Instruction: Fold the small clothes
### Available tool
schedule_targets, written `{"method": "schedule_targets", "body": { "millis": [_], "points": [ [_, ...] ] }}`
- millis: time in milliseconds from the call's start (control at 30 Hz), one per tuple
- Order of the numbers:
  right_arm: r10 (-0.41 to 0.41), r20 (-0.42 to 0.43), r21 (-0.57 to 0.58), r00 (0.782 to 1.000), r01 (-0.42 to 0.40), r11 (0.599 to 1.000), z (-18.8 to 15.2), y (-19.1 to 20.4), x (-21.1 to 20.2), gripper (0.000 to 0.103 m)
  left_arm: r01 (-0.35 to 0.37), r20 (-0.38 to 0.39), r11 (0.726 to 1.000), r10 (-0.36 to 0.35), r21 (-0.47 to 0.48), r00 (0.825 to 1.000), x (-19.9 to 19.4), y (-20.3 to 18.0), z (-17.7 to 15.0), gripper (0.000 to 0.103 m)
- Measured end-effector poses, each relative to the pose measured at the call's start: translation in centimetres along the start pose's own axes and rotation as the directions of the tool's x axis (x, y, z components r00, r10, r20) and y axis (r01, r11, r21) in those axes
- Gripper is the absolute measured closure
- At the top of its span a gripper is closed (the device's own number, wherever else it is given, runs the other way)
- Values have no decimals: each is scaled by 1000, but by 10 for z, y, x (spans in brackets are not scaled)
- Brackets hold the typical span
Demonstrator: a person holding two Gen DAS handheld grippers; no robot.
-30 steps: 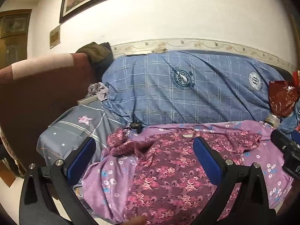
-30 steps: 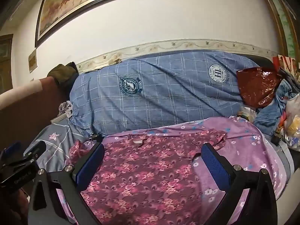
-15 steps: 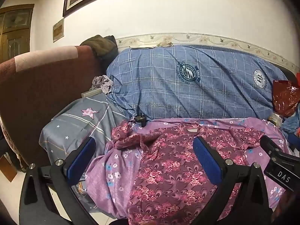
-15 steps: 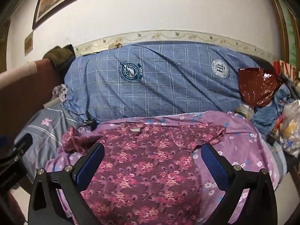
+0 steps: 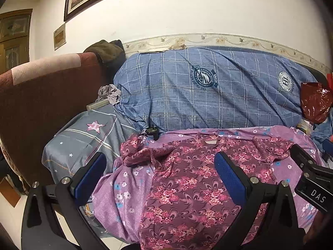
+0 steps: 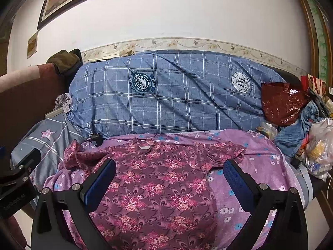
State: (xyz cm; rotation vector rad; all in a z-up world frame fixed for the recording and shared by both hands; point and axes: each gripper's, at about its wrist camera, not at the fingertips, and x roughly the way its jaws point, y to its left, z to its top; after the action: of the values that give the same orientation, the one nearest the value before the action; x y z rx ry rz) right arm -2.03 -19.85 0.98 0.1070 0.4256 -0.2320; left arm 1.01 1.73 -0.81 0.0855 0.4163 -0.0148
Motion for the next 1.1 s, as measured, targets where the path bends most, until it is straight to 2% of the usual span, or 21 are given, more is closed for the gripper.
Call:
{"method": "schedule_targets", "body": {
  "millis": [400,567,667,767,800,967,1033,1100],
  "points": [
    [-8,5,7,1000,8,1000,-2,-4,1,1,1,-23,1000,-1,8,1000,2,-8,4,0],
    [-19,5,5,1000,19,1000,-1,-7,6,1,11,-39,1000,-11,5,999,15,-18,7,0],
    [-26,-10,1,1000,26,1000,-1,-9,18,1,58,-85,998,-58,-3,995,37,-26,8,0],
    [-34,-32,0,999,34,999,-4,-12,39,1,130,-178,990,-136,-46,975,82,-35,13,0],
    [-31,-40,0,999,31,1000,-5,-14,48,1,133,-203,989,-142,-56,969,100,-38,13,0],
    [20,-83,82,996,-14,997,-23,-60,114,1,-10,-239,998,-3,-57,971,174,-50,12,0],
    [4,-84,143,996,8,990,-31,-95,140,1,17,-189,999,-22,-30,982,197,-58,3,0],
    [8,-121,228,993,20,973,-39,-137,169,1,60,-167,998,-54,27,985,214,-71,-5,0]
  ]
}}
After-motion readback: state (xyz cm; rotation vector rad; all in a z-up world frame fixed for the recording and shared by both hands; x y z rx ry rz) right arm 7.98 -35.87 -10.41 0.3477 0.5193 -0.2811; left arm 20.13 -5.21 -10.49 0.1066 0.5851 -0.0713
